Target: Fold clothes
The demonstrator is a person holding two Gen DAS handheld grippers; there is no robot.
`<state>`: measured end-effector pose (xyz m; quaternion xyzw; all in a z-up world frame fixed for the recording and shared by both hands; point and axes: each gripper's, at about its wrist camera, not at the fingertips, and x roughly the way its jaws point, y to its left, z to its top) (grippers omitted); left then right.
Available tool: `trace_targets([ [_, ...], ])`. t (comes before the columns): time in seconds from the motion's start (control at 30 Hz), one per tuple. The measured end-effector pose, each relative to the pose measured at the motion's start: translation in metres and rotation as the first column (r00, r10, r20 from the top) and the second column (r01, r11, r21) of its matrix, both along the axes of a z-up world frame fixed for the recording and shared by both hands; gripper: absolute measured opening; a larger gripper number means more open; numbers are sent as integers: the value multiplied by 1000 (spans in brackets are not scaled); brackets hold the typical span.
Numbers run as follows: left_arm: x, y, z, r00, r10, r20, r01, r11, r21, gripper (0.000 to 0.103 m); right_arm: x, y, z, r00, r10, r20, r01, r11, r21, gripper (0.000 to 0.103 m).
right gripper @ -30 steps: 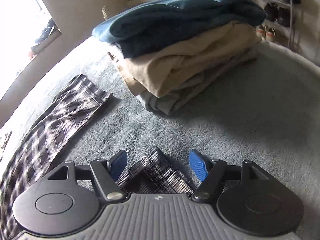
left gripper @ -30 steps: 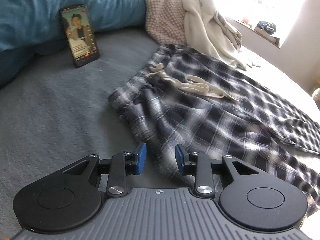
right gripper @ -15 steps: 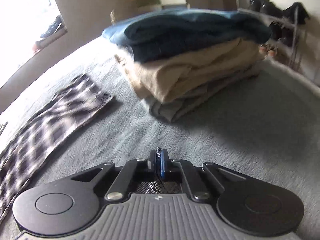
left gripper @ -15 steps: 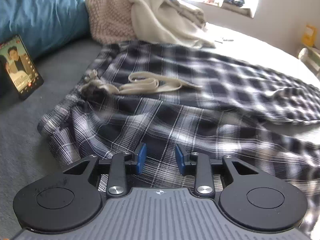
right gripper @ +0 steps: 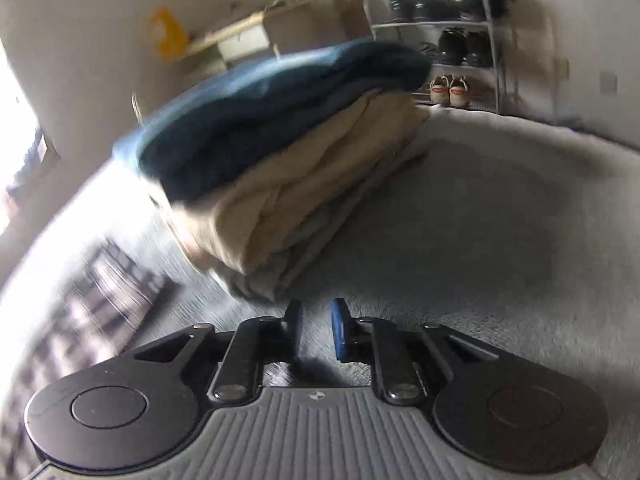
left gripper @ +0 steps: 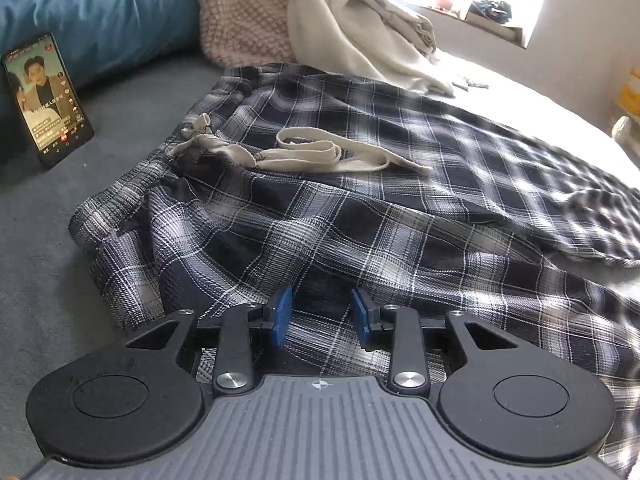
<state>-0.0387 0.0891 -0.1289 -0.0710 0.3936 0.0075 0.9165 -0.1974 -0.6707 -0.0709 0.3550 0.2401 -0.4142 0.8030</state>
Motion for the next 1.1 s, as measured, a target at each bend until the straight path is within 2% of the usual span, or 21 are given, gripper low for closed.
trace_targets([
  [0.2, -7, 4, 6, 1000, -4, 16, 5, 999, -32, 34, -56, 27, 30, 994, 85, 71, -85, 996, 1, 20],
  [0.37, -23, 6, 15, 998, -37, 47, 40, 997, -60, 35, -115, 36, 51, 990, 26, 138, -33, 998, 51, 24],
  [0.53, -36, 5, 18, 996, -82, 39, 86, 989, -119, 37, -138, 56, 35, 987, 72, 146, -100, 976, 195, 25],
  [0.67, -46, 1, 14, 992, -127, 17, 128, 978, -164, 37, -156, 73, 22, 982, 109, 156, -153, 939, 308, 25],
  [0.73, -50, -2, 10, 988, -157, 6, 156, 974, -167, 38, -159, 77, 5, 980, 120, 156, -170, 915, 367, 25],
  [0.8, -55, -6, 6, 984, -176, -4, 174, 974, -143, 38, -166, 81, -9, 995, 93, 46, -103, 917, 384, 24],
  [0.87, -58, -3, 5, 984, -177, 0, 175, 974, -144, 38, -174, 82, -13, 992, 36, -121, 4, 950, 311, 22],
  [0.9, -59, -1, 6, 985, -171, 4, 170, 973, -155, 38, -182, 82, -13, 992, -13, -123, 50, 953, 298, 21],
  [0.93, -59, 1, 6, 986, -165, 7, 164, 972, -165, 38, -190, 82, -10, 995, -62, -81, 84, 947, 309, 23],
  [1.03, -58, 6, 6, 988, -151, 8, 150, 972, -182, 38, -194, 83, 0, 993, -116, -14, 114, 945, 306, 27],
  [1.07, -58, 7, 6, 989, -149, 8, 148, 971, -189, 38, -192, 83, 1, 992, -123, -14, 122, 946, 300, 31],
  [1.1, -58, 8, 6, 989, -148, 8, 147, 970, -195, 38, -189, 82, 0, 991, -135, -13, 133, 942, 307, 48],
])
